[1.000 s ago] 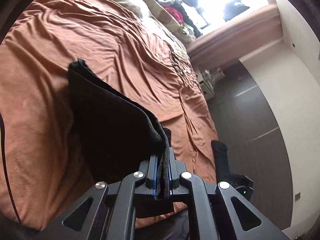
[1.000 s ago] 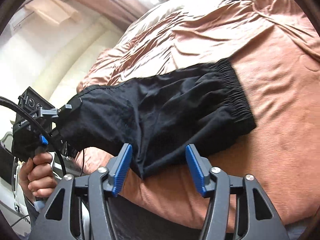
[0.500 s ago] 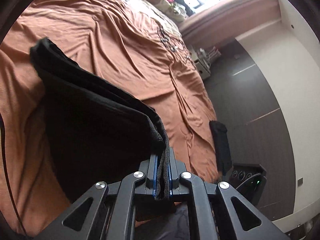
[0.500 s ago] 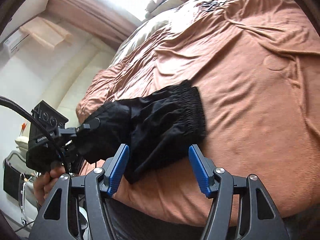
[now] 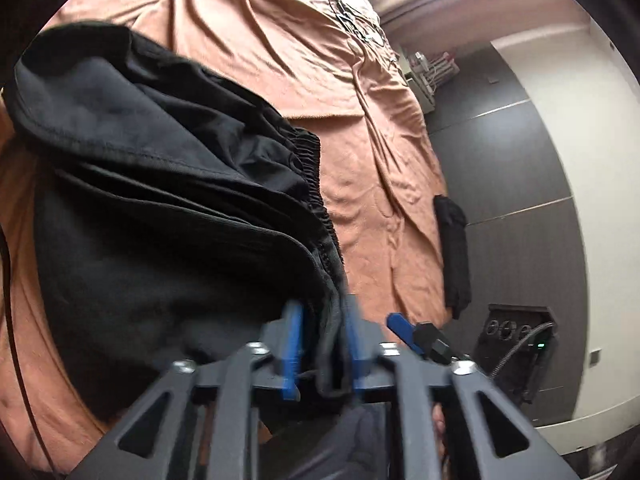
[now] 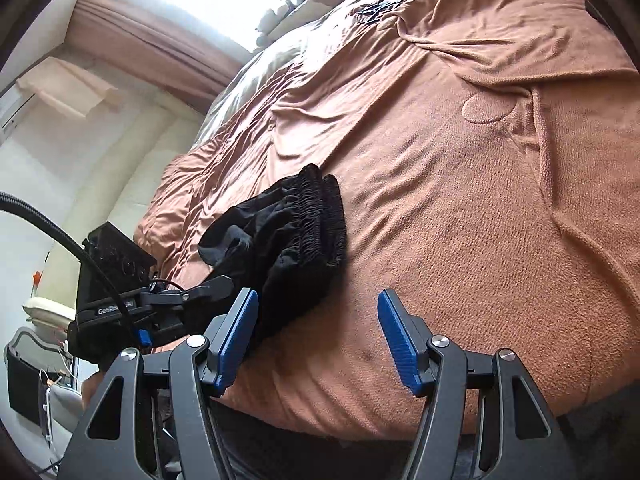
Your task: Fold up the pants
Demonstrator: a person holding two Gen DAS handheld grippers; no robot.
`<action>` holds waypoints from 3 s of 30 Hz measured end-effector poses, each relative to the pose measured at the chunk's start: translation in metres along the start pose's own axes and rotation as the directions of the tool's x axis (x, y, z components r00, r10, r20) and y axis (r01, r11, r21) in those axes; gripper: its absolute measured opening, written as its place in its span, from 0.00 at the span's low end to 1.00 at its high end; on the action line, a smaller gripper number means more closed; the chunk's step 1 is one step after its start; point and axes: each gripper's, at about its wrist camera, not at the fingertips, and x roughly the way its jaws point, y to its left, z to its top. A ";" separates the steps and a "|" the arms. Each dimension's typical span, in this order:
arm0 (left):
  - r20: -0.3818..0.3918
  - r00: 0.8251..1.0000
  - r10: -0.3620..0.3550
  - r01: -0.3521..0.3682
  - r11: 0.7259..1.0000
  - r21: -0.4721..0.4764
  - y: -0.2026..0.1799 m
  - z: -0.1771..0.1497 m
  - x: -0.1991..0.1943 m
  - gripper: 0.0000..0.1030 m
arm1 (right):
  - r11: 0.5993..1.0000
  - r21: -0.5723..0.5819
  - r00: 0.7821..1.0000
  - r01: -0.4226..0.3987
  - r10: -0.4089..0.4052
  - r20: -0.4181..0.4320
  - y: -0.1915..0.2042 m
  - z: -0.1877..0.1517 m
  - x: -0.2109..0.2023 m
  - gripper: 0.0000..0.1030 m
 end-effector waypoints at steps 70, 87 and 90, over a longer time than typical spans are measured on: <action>0.202 0.970 0.137 -0.081 0.961 -0.263 0.139 0.079 -0.070 0.18 | 0.967 -0.242 0.984 0.084 -0.119 -0.135 0.087 -0.001 0.100 0.14; 0.283 0.950 0.130 -0.086 0.983 -0.161 0.095 0.091 -0.107 0.07 | 0.967 -0.251 0.991 0.051 -0.081 -0.110 0.084 -0.010 0.086 0.08; 0.288 0.950 0.123 -0.087 0.987 -0.133 0.082 0.097 -0.111 0.07 | 0.970 -0.239 0.992 0.048 -0.075 -0.105 0.080 -0.012 0.084 0.08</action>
